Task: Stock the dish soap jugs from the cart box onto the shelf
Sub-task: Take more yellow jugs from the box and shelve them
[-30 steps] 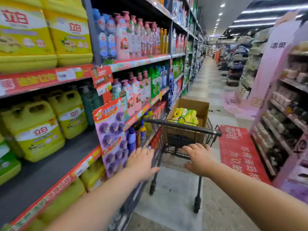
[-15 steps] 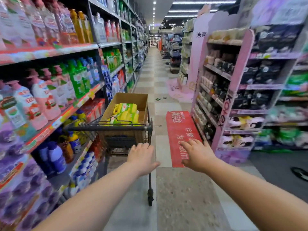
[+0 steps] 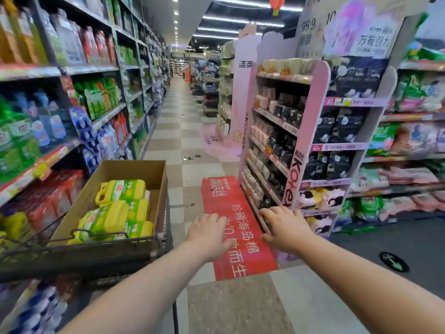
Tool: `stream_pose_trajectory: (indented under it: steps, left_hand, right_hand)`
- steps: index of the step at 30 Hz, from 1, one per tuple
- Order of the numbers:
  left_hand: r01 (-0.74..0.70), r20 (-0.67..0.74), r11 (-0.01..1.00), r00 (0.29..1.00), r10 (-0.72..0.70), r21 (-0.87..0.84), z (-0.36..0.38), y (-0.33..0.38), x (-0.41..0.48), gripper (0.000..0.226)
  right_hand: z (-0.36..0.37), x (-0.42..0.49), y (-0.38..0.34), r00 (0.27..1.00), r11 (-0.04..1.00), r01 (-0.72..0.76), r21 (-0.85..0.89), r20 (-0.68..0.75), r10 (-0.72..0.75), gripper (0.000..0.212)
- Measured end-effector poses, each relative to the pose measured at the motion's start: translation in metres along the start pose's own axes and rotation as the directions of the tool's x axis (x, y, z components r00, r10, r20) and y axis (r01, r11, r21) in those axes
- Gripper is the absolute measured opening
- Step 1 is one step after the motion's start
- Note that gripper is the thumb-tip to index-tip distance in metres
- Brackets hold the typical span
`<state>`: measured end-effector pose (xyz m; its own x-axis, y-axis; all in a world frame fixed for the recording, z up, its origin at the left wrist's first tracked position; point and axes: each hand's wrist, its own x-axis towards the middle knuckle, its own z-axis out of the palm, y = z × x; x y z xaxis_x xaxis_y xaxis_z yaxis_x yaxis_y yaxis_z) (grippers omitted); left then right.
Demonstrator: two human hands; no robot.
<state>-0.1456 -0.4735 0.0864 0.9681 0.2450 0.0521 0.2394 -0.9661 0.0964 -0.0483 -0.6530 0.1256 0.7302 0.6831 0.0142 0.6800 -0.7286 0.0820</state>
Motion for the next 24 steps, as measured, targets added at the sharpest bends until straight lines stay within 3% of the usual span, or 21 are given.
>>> stream_pose_trajectory:
  steps: [10,17,24]
  left_hand:
    - [0.055,0.055,0.998,0.997,-0.055,0.006,0.012,-0.058,0.128,0.065]
    - [0.223,0.078,0.971,0.970,-0.230,0.087,0.029,-0.100,0.201,0.066]
    - [0.452,0.037,0.891,0.890,-0.453,0.046,0.023,-0.126,0.277,0.067]
  right_hand:
    - [0.013,0.145,0.015,0.998,0.998,0.057,0.027,0.036,-0.058,0.071]
    - [0.034,0.272,0.019,0.972,0.973,0.225,0.043,0.058,-0.227,0.071]
    - [0.021,0.406,0.039,0.907,0.909,0.416,0.029,0.059,-0.417,0.069]
